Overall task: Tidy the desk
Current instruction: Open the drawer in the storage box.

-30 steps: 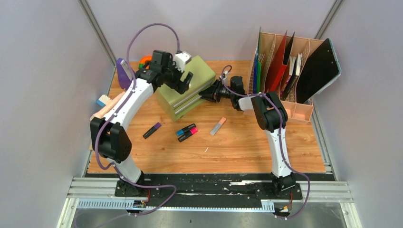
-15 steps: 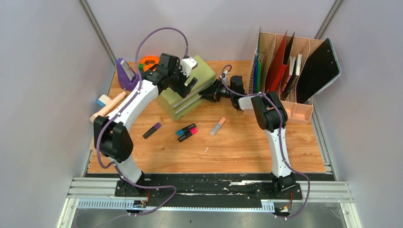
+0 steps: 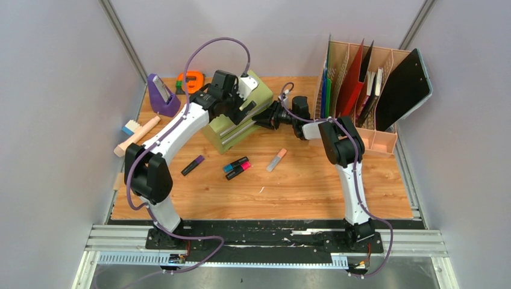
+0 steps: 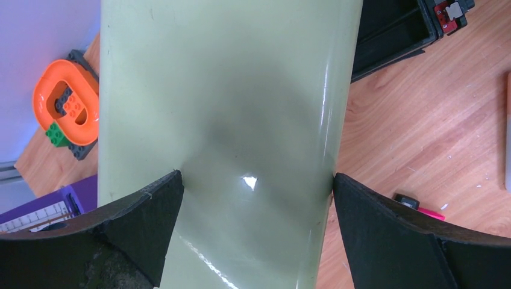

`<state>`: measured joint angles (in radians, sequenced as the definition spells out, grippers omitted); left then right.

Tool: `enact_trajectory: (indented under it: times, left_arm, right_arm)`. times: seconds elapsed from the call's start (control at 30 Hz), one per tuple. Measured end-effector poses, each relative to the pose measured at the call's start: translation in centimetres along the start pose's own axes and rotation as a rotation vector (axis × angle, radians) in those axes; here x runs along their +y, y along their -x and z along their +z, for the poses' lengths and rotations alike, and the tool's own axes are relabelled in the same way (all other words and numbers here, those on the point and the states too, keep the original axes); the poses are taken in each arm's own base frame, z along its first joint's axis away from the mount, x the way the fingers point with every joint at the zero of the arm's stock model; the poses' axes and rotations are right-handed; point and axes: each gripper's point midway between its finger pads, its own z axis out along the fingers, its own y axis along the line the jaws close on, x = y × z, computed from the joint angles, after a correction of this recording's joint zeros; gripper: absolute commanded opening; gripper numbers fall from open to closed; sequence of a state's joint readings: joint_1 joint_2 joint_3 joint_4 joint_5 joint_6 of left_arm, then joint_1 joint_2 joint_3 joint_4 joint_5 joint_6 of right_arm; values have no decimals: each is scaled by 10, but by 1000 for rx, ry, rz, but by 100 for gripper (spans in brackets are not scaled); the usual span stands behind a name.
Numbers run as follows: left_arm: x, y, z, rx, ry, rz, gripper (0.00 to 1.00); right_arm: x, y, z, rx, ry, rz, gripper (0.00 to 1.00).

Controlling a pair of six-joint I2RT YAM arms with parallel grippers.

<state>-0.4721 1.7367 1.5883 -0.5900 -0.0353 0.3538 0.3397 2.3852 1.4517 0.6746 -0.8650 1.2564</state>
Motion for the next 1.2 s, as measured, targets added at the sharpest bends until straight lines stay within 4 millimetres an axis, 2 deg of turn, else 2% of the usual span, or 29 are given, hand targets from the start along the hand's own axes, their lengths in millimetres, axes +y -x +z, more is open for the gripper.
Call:
enact_trajectory:
  times: [0.27, 1.1, 1.2]
  left_arm:
    - [0, 0, 2, 11, 21, 4, 100]
    - [8, 2, 9, 11, 81, 15, 100]
    - [10, 2, 9, 13, 89, 27, 100]
  right_arm:
    - [-1, -2, -2, -9, 13, 1, 0]
    - [0, -20, -42, 34, -27, 10, 0]
    - [3, -23, -45, 36, -42, -1, 5]
